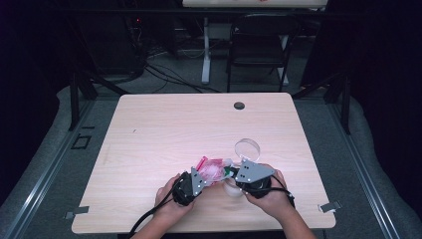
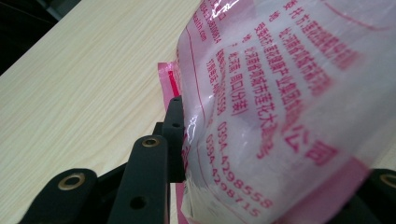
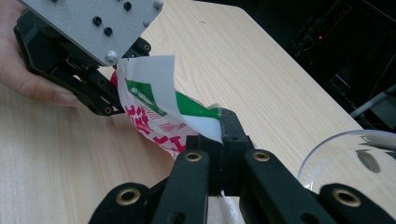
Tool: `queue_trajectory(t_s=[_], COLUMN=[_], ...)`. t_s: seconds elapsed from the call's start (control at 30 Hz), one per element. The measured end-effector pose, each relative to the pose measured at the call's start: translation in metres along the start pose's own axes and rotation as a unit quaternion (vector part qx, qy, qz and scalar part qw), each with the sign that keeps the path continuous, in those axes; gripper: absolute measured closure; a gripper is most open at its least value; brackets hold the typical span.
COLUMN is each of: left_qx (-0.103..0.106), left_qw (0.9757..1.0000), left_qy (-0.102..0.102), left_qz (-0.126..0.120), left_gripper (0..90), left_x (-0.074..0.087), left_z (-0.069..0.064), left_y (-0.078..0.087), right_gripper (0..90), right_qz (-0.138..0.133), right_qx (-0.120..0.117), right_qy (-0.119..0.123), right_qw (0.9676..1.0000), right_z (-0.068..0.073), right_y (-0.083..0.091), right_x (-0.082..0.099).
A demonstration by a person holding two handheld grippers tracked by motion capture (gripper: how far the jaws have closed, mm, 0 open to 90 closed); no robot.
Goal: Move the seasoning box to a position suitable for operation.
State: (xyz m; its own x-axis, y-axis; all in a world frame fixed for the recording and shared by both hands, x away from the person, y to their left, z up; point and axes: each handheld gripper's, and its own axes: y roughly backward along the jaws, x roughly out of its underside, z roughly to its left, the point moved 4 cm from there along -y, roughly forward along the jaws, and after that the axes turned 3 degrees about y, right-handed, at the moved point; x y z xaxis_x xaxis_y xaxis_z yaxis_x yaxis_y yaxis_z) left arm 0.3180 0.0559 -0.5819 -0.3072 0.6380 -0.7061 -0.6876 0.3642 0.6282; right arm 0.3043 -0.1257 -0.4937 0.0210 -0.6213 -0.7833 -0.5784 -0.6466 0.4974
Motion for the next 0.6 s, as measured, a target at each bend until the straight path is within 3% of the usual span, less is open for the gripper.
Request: queue_trajectory(t_s=[0.47, 0.6], left_qx=[0.010, 0.018], left_qw=[0.9999, 0.9995], left_qy=[0.011, 0.023], left_qz=[0.008, 0.011], left_gripper=[68.5, 70.8], left_x=[0.0038, 0.0039], left_z=[0.0000, 0.0023], left_y=[-0.0040, -0.0047], right_gripper=[89.9, 88.5], right_qz=[0.005, 0.003], right_qx=[-0.004, -0.005], right_qy=[-0.001, -0.003], right_qw=[1.0000, 1.0000], right_z=[0.0008, 0.0004], right_y=[-0.0021, -0.0018], right_x=[0.0010, 0.0010])
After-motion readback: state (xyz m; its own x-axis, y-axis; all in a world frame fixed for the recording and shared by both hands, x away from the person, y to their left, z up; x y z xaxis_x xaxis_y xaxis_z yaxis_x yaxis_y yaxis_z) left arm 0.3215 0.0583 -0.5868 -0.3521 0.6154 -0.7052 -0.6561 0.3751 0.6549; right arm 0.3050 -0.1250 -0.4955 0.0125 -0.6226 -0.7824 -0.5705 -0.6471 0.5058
